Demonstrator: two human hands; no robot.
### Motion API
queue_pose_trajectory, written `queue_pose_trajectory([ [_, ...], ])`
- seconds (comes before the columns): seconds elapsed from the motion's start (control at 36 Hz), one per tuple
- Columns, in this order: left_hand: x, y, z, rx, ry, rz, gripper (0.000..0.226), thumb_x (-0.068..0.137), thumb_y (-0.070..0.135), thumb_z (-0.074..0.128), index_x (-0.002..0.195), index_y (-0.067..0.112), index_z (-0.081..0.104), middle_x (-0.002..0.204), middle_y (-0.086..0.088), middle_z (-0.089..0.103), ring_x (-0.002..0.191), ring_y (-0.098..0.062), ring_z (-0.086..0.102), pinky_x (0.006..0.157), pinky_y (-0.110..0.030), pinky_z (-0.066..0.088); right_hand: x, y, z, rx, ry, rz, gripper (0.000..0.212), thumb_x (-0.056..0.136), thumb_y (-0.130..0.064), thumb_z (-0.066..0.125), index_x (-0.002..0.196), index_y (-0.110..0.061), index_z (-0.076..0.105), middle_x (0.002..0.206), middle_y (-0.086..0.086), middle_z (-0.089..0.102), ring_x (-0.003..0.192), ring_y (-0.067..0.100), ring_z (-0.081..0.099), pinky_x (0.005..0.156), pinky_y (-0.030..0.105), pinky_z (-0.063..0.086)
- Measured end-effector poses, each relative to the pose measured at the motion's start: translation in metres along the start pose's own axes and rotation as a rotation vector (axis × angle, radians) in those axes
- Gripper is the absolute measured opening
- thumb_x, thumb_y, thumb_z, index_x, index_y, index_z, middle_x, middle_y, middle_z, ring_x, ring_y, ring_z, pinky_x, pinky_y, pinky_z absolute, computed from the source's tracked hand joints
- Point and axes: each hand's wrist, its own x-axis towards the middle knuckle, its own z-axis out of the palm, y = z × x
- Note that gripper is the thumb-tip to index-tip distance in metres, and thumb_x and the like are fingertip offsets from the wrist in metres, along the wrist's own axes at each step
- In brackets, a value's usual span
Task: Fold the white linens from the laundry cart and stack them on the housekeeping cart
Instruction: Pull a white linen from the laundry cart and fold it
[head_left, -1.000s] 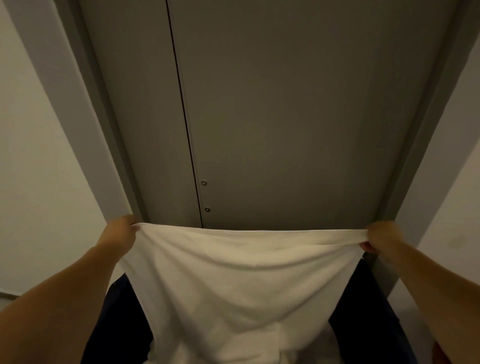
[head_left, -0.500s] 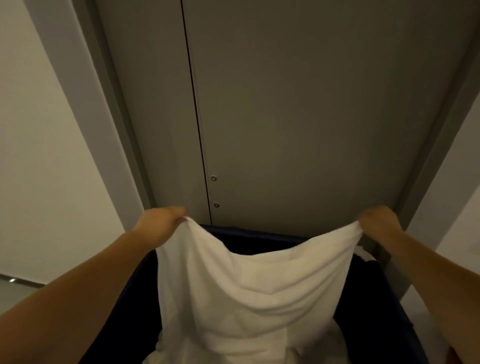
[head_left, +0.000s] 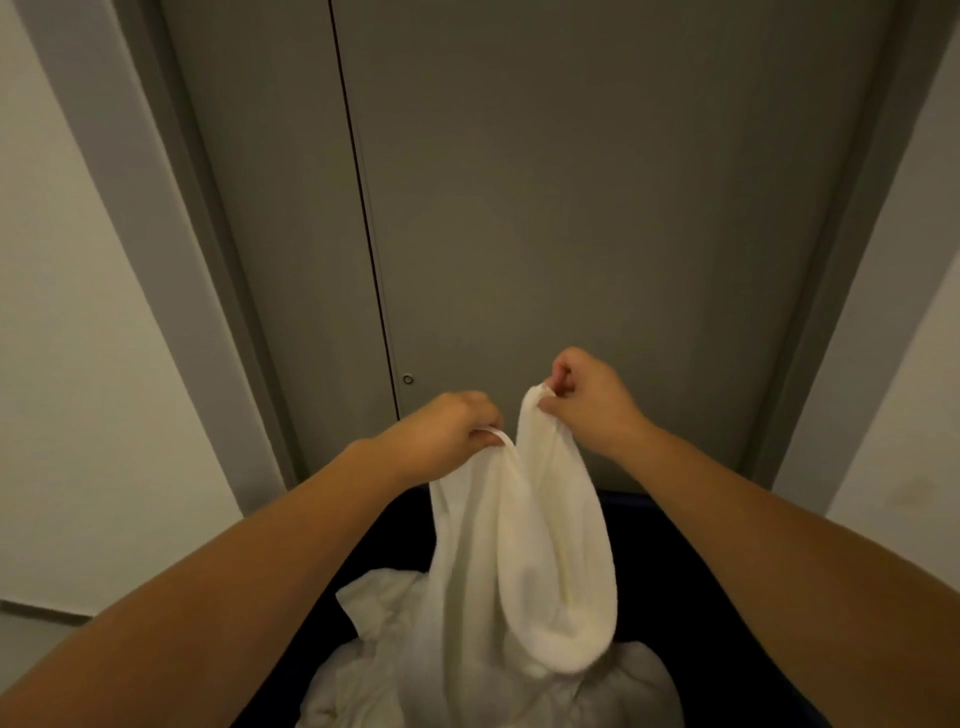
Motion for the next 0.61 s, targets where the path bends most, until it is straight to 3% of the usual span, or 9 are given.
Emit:
queue_pose_trajectory([
  [0.11, -0.006, 0.009, 0.018, 0.114, 0.093, -0.194, 0.021, 0.099, 0.036, 0.046, 0.109, 0.023, 0.06, 0.103, 0.0, 0.064, 0.096, -0.021, 0.059, 0.078, -0.035, 0.045, -0.012, 0.003, 0.004, 0.067, 0.039, -0.007, 0.036, 0.077, 0.0, 0.065, 0.062, -0.022, 0.041, 0.062, -0.003, 0.048, 0.061, 0.016, 0.048, 0.058, 0.028, 0.038],
  [0.19, -0.011, 0.01, 0.025, 0.0, 0.075, -0.249, 0.024, 0.098, 0.036, 0.049, 0.109, 0.02, 0.063, 0.099, -0.004, 0.068, 0.093, -0.023, 0.061, 0.077, -0.033, 0.046, -0.02, 0.009, 0.0, 0.115, 0.024, 0.005, 0.036, 0.078, 0.006, 0.063, 0.059, -0.022, 0.05, 0.063, -0.005, 0.054, 0.059, 0.008, 0.049, 0.061, 0.021, 0.041],
  [0.33, -0.013, 0.029, 0.025, -0.312, -0.082, -0.205, 0.016, 0.095, 0.024, 0.057, 0.109, 0.022, 0.065, 0.105, 0.008, 0.066, 0.098, -0.008, 0.061, 0.085, -0.021, 0.046, -0.033, 0.016, -0.001, 0.128, -0.05, 0.026, 0.03, 0.081, 0.006, 0.063, 0.065, -0.019, 0.067, 0.07, -0.01, 0.063, 0.068, 0.002, 0.059, 0.067, 0.013, 0.045],
  [0.44, -0.018, 0.041, 0.028, -0.437, -0.207, -0.25, 0.023, 0.092, 0.015, 0.059, 0.114, 0.022, 0.057, 0.102, 0.008, 0.066, 0.09, -0.005, 0.061, 0.082, -0.019, 0.048, -0.042, 0.025, -0.004, 0.147, -0.041, 0.018, 0.032, 0.08, 0.006, 0.063, 0.063, -0.021, 0.064, 0.07, -0.009, 0.064, 0.067, 0.005, 0.059, 0.065, 0.01, 0.046],
  [0.5, -0.02, 0.045, 0.033, -0.469, -0.16, -0.288, 0.023, 0.088, 0.011, 0.061, 0.108, 0.022, 0.057, 0.097, 0.009, 0.068, 0.086, -0.005, 0.063, 0.078, -0.02, 0.05, -0.047, 0.03, -0.005, 0.152, -0.029, 0.007, 0.035, 0.079, 0.007, 0.064, 0.061, -0.024, 0.061, 0.07, -0.005, 0.064, 0.068, 0.01, 0.059, 0.067, 0.016, 0.047],
  [0.61, -0.023, 0.048, 0.046, -0.334, 0.111, -0.442, 0.017, 0.083, 0.014, 0.07, 0.091, 0.026, 0.061, 0.092, 0.009, 0.064, 0.082, -0.007, 0.06, 0.068, -0.017, 0.047, -0.054, 0.037, -0.01, 0.199, -0.029, 0.008, 0.036, 0.078, 0.009, 0.063, 0.061, -0.022, 0.058, 0.07, -0.001, 0.064, 0.069, 0.013, 0.06, 0.071, 0.02, 0.05],
])
